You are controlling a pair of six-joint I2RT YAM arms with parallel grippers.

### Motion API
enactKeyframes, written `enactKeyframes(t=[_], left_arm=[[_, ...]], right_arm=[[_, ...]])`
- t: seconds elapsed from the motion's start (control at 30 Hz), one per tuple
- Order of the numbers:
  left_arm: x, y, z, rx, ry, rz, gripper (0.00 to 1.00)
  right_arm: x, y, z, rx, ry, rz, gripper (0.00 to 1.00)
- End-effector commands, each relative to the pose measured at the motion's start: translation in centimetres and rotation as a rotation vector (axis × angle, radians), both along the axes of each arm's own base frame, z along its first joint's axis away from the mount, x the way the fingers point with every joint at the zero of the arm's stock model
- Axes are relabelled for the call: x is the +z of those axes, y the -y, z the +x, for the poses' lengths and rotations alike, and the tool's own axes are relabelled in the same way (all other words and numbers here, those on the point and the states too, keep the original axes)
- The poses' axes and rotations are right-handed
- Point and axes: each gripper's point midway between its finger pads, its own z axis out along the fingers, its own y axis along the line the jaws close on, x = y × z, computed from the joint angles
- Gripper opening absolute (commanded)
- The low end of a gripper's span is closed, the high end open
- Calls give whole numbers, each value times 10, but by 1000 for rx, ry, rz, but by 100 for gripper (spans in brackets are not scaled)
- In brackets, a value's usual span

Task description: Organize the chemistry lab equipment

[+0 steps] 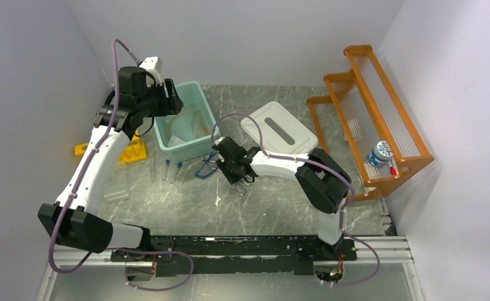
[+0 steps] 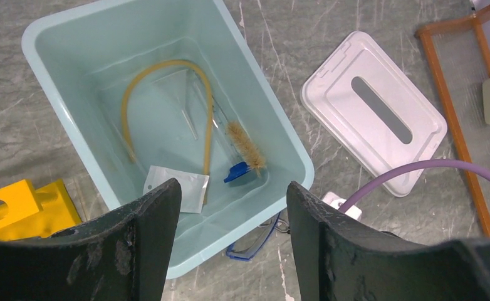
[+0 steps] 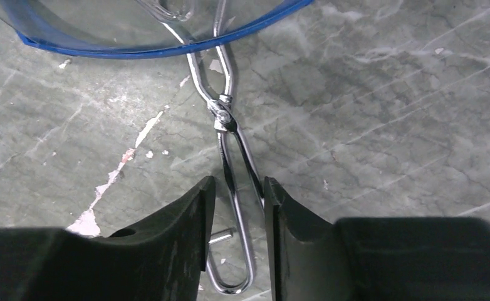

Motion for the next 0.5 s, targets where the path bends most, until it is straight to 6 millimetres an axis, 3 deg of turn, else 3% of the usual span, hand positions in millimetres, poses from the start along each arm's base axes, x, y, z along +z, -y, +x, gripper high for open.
enactKeyframes(t=[0.0,0.2,0.47], left_arm=[[5,3,-4,-23,14,-24,67],[2,7,-3,-38,9,-35,66],[-5,16,6,-62,-3,-67,65]], right_arm=[[-14,23,-6,14,-21,-127,34],[-22,52,-42,52,-156,-212,23],[-18,103,-79,-4,-257,-340,20]])
